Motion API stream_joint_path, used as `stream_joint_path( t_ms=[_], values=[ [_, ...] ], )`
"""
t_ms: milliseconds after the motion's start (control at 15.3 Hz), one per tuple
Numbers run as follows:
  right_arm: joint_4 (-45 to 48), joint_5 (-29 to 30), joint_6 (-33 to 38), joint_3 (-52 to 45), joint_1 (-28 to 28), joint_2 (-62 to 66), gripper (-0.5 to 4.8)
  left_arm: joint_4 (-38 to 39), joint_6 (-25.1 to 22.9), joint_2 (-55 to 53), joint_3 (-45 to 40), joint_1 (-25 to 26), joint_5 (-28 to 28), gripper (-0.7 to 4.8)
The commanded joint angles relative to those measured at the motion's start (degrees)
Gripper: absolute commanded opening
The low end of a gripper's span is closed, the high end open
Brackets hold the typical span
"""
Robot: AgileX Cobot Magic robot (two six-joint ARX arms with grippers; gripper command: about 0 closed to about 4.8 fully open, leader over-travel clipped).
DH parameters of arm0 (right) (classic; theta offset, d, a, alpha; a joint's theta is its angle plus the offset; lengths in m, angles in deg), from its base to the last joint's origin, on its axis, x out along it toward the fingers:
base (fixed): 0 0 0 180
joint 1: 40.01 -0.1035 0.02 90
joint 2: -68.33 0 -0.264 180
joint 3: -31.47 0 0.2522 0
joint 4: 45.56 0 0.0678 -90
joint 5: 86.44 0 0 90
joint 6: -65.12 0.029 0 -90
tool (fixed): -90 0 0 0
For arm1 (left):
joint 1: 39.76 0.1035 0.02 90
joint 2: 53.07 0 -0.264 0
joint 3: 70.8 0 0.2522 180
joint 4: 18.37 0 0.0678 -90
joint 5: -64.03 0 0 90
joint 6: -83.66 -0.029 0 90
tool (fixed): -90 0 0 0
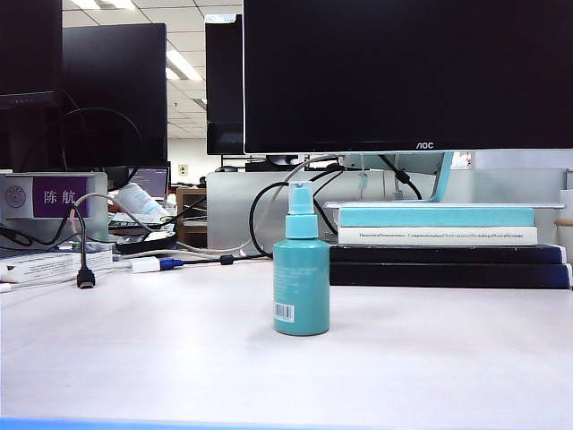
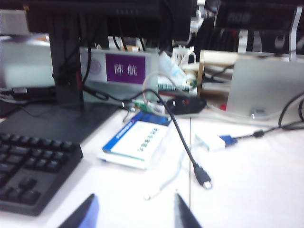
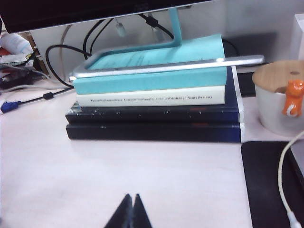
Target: Pick up the sprayer with the left hand, pick up its lid with the right hand then put the lid on the sprayer.
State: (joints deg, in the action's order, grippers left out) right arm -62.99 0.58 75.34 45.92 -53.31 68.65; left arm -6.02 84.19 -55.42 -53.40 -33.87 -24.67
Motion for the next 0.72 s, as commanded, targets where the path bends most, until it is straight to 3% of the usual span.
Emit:
stream_joint_path(
  t_ms=[65, 130, 326, 391, 522, 587, 717],
  values=[
    [-0.76, -2.08, -1.66, -0.15, 0.0, 0.0, 0.08, 0.02, 0.42, -0.09, -0.61, -0.02, 0.28, 2.05],
    [-0.74, -3.48, -1.66, -0.15, 0.0, 0.0, 0.08, -1.73, 0.57, -0.07, -2.16, -0.02, 3.74, 2.05],
    [-1.01, -3.41, -1.66, -0.31, 0.0, 0.0, 0.08, -0.52, 0.76, 0.07, -3.21, -0.02, 4.26, 1.91],
    [-1.22, -3.43, -1.66, -0.31, 0.0, 0.0, 0.08, -0.68, -0.74, 0.17, -3.21, -0.02, 5.44, 1.03],
    [-1.01, -3.34, -1.14, -0.31, -0.02, 0.0, 0.1, 0.07, -3.67, 0.17, -3.21, 0.0, 6.93, 0.56],
    [-1.01, -3.32, -1.11, -0.31, -0.02, 0.0, 0.1, -0.07, -3.74, 0.17, -3.21, 0.0, 8.09, -0.03],
    [-1.03, -3.34, -1.14, -0.31, -0.02, 0.0, 0.1, 0.44, -3.72, 0.17, -3.21, 0.0, 9.6, -0.06]
  ],
)
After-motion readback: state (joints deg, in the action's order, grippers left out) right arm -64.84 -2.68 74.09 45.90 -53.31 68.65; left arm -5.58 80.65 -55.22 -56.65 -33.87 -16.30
